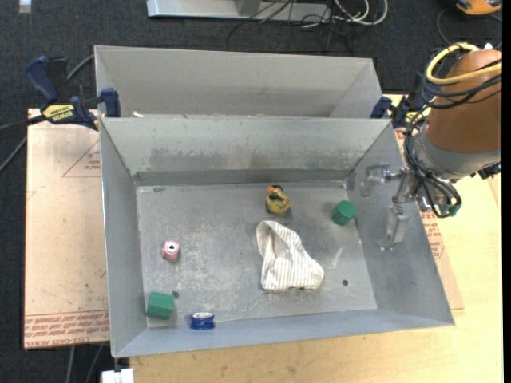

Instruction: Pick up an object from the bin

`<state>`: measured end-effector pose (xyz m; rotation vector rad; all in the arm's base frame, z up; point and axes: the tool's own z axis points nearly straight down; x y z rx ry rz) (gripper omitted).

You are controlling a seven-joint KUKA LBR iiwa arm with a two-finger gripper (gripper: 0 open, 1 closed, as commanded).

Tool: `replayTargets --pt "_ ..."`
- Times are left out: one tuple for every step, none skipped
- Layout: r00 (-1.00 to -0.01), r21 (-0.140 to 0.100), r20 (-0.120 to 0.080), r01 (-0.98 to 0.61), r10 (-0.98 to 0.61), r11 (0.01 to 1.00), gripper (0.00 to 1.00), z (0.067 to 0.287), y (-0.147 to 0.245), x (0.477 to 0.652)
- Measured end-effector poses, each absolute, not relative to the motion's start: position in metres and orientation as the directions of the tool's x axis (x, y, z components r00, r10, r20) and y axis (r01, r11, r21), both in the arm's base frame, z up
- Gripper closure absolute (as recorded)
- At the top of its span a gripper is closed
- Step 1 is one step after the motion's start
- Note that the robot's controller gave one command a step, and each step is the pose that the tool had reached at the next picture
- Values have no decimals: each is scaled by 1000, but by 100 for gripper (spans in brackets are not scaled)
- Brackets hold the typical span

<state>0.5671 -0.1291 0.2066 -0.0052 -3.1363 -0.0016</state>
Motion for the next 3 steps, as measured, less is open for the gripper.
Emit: replayTargets --pt "-1000 0 -2 -1 -1 1000 0 212 -128 568" --pt "-996 7 14 -88 -88 996 0 130 -70 532" --pt "-996 2 0 -93 -93 996 0 106 -49 525"
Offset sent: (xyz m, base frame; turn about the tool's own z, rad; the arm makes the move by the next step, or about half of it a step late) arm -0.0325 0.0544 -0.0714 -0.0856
